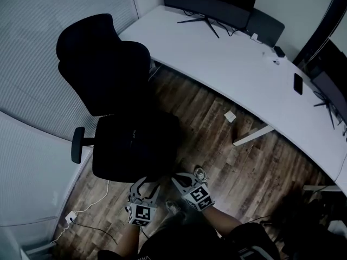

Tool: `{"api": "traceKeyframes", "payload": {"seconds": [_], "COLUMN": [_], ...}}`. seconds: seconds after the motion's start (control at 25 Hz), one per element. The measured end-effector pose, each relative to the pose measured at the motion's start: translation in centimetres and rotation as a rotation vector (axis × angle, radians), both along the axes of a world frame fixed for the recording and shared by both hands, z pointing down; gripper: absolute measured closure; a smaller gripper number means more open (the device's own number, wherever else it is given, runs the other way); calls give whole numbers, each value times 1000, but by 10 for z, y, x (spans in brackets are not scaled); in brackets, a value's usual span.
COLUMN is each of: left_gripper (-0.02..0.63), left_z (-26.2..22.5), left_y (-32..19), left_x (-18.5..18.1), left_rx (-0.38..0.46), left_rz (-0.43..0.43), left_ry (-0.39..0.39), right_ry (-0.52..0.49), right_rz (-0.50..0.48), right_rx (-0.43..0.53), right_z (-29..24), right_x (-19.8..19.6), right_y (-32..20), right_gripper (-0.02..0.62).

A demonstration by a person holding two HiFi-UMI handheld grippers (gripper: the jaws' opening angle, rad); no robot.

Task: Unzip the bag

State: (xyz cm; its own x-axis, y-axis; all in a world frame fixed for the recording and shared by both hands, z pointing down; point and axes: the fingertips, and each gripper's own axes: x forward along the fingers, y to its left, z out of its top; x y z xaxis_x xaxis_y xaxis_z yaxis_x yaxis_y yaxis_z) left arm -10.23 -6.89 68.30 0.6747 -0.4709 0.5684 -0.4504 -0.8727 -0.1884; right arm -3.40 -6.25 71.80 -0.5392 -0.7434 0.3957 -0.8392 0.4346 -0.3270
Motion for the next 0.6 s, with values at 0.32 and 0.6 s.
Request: {"api": "traceKeyframes", "payload": {"seconds": [0.32,0.6], "left_gripper": [376,371], "left_z": [24,38], "left_y": [-17,-19], "left_x": [15,36], "left_rx": [1,43], "left_rz": [15,69], "left_ry": [-73,-168], "right_ry": [-81,-105], "right_rz": [-99,-216], "right_rx": [-57,-90], "right_z": [-16,-28], "right_x": [0,1], "right_y": [-2,-7], "right_gripper": [541,544]}}
